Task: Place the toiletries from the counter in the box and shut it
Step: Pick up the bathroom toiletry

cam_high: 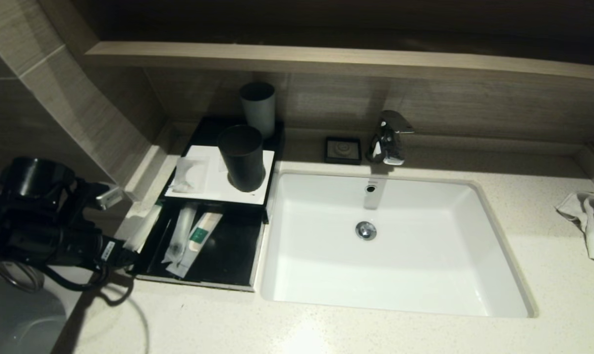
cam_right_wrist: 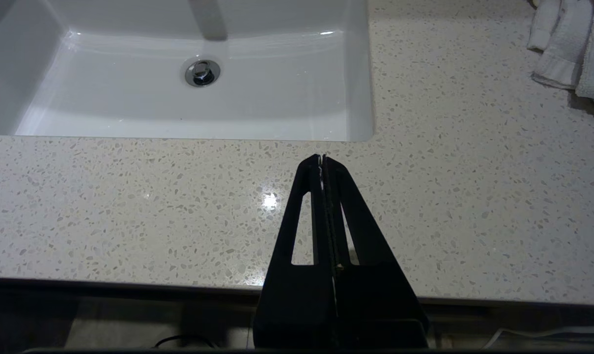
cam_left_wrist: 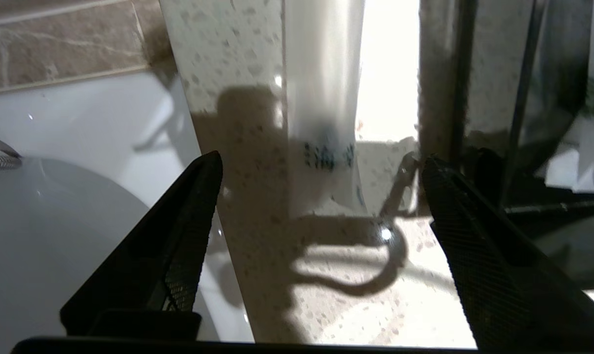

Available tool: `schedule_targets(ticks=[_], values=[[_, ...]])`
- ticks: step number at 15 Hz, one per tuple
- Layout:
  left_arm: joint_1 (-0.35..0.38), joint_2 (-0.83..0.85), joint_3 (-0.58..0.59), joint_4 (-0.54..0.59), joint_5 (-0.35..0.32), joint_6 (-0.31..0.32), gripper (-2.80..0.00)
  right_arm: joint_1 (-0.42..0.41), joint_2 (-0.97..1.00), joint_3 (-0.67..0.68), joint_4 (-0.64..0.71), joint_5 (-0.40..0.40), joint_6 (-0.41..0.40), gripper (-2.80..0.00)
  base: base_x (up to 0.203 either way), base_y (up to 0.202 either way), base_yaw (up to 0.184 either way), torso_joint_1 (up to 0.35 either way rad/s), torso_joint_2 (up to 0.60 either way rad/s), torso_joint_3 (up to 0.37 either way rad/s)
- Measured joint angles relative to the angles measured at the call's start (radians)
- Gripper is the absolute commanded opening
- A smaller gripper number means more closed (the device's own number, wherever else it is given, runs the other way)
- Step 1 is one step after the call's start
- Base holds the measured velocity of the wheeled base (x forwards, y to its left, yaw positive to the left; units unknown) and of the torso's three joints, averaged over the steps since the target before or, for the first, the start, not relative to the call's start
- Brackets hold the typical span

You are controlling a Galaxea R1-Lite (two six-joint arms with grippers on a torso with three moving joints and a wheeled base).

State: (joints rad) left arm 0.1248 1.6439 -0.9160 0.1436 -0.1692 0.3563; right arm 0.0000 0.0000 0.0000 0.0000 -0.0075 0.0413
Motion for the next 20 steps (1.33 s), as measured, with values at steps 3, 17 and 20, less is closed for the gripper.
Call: schedule_targets(ticks=[3, 17, 20], values=[[0.001, 0.026, 0.000, -0.041, 0.025, -0.001, -2.80, 0.000, 0.000, 0.000, 0.000, 0.000, 0.000, -2.80, 0.000, 0.000, 0.000, 0.000, 0.00, 0.000], [0.000, -0.004, -0.007, -0.042, 0.022, -0.007, -2.80, 0.000, 0.000, 0.000, 0.000, 0.000, 0.000, -2.80, 0.000, 0.000, 0.000, 0.000, 0.00, 0.000], [0.000, -0.054, -0.006, -0.042, 0.018, -0.008, -2.80, 0.000, 0.000, 0.000, 0.000, 0.000, 0.000, -2.80, 0.000, 0.000, 0.000, 0.000, 0.00, 0.000]])
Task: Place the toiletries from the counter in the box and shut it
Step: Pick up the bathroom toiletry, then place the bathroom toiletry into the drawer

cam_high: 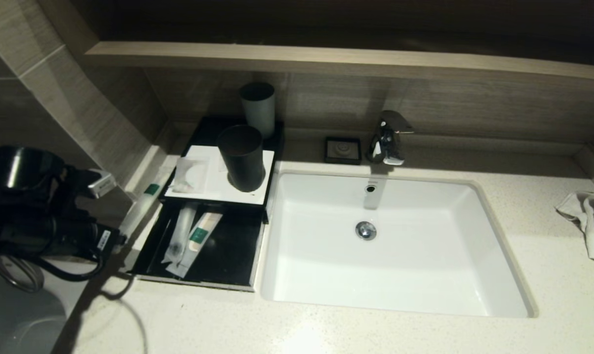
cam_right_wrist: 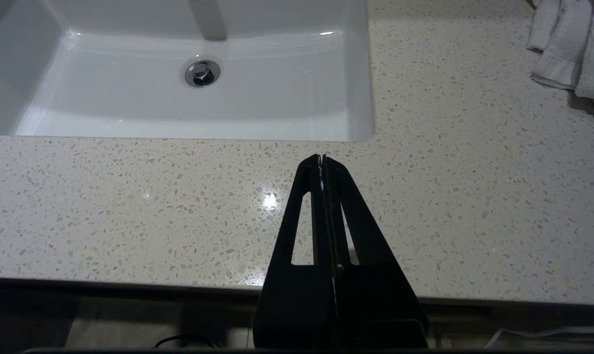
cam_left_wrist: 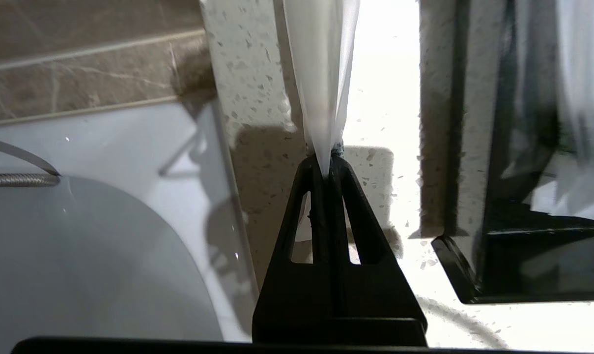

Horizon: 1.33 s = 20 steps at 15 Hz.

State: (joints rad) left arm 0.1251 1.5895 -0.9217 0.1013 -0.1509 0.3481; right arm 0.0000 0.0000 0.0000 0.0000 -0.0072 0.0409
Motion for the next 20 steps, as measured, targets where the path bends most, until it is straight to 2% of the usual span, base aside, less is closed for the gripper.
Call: schedule_targets(ticks=[11, 14, 17, 20], values=[[0.000, -0.152, -0.046, 0.018, -0.003, -0.020, -2.80, 0.000, 0.000, 0.000, 0.000, 0.000, 0.000, -2.80, 0.000, 0.000, 0.000, 0.000, 0.00, 0.000], [0.000, -0.174, -0.084, 0.073, -0.003, -0.103, -2.80, 0.000, 0.000, 0.000, 0.000, 0.000, 0.000, -2.80, 0.000, 0.000, 0.000, 0.000, 0.00, 0.000], [-0.008, -0.193, -0.165, 0.194, -0.006, -0.196, -2.80, 0.000, 0.000, 0.000, 0.000, 0.000, 0.000, -2.80, 0.000, 0.000, 0.000, 0.000, 0.00, 0.000], [-0.012, -0.205, -0.231, 0.265, -0.008, -0.252, -2.80, 0.000, 0.000, 0.000, 0.000, 0.000, 0.000, -2.80, 0.000, 0.000, 0.000, 0.000, 0.00, 0.000]])
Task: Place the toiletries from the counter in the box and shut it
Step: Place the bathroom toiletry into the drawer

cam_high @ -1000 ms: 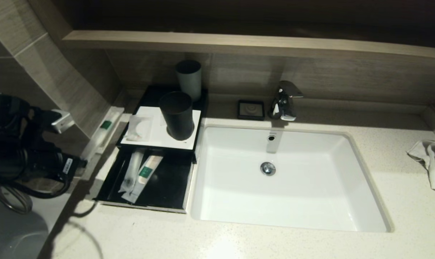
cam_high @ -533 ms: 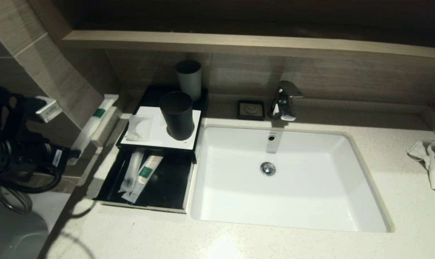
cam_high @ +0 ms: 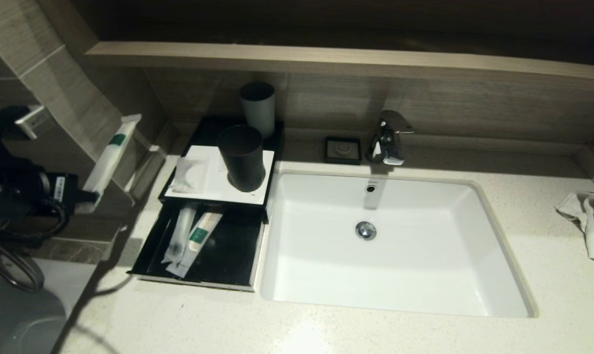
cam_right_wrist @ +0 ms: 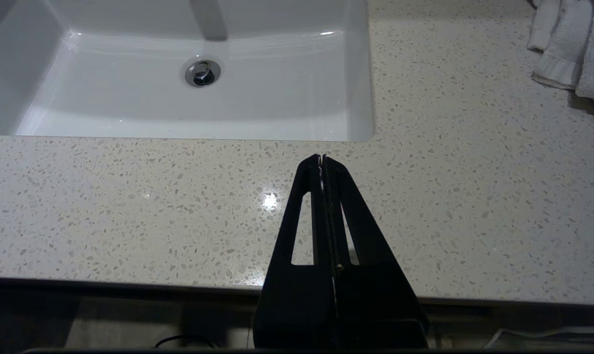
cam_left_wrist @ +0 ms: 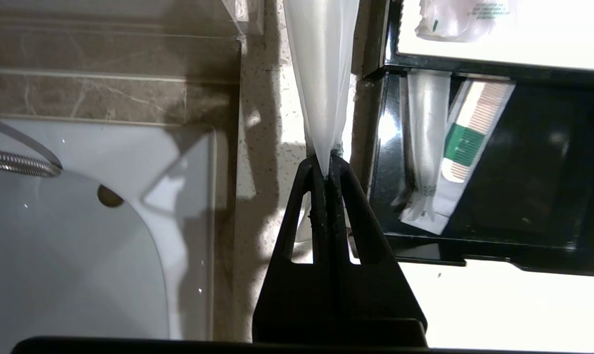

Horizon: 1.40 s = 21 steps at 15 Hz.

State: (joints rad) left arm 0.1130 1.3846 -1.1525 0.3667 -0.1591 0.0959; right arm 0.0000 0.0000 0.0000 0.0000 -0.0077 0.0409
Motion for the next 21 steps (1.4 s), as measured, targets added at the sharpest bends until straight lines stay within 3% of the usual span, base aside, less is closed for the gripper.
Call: schedule_targets(ticks=[9, 15, 21], values=[[-0.143, -0.092, -0.073, 0.289, -0.003, -0.097, -2.80, 0.000, 0.000, 0.000, 0.000, 0.000, 0.000, -2.80, 0.000, 0.000, 0.000, 0.000, 0.00, 0.000], [-0.224, -0.174, -0.067, 0.461, -0.003, -0.101, -2.80, 0.000, 0.000, 0.000, 0.000, 0.000, 0.000, -2.80, 0.000, 0.000, 0.000, 0.000, 0.00, 0.000], [-0.247, -0.205, -0.018, 0.539, -0.005, -0.087, -2.80, 0.000, 0.000, 0.000, 0.000, 0.000, 0.000, -2.80, 0.000, 0.000, 0.000, 0.000, 0.00, 0.000]])
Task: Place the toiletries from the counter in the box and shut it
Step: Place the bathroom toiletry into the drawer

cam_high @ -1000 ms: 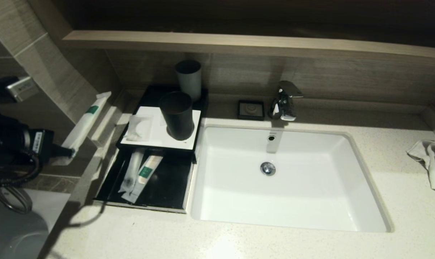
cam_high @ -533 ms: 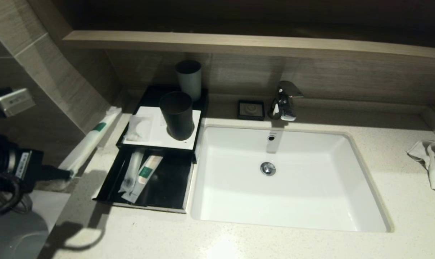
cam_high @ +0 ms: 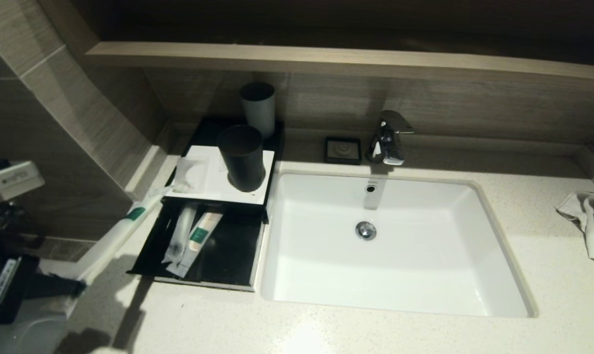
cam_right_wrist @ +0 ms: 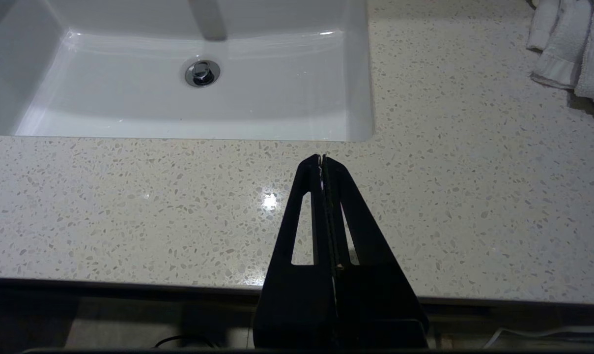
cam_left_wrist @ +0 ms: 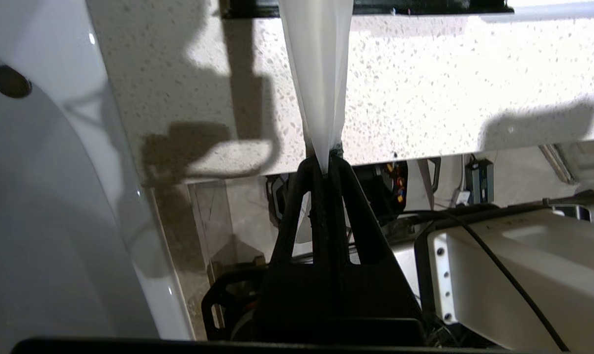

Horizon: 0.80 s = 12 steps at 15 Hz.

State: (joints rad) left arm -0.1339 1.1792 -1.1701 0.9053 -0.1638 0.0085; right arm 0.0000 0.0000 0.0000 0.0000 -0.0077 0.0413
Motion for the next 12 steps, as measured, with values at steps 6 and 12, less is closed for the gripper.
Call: schedule_targets(ticks=[6, 12], values=[[-0.050, 0.000, 0.037, 0.003, 0.000, 0.002, -2.80, 0.000, 0.000, 0.000, 0.000, 0.000, 0.000, -2.80, 0.000, 0.000, 0.000, 0.000, 0.00, 0.000], [-0.059, 0.049, 0.042, -0.010, 0.000, 0.001, -2.80, 0.000, 0.000, 0.000, 0.000, 0.000, 0.000, -2.80, 0.000, 0.000, 0.000, 0.000, 0.00, 0.000]])
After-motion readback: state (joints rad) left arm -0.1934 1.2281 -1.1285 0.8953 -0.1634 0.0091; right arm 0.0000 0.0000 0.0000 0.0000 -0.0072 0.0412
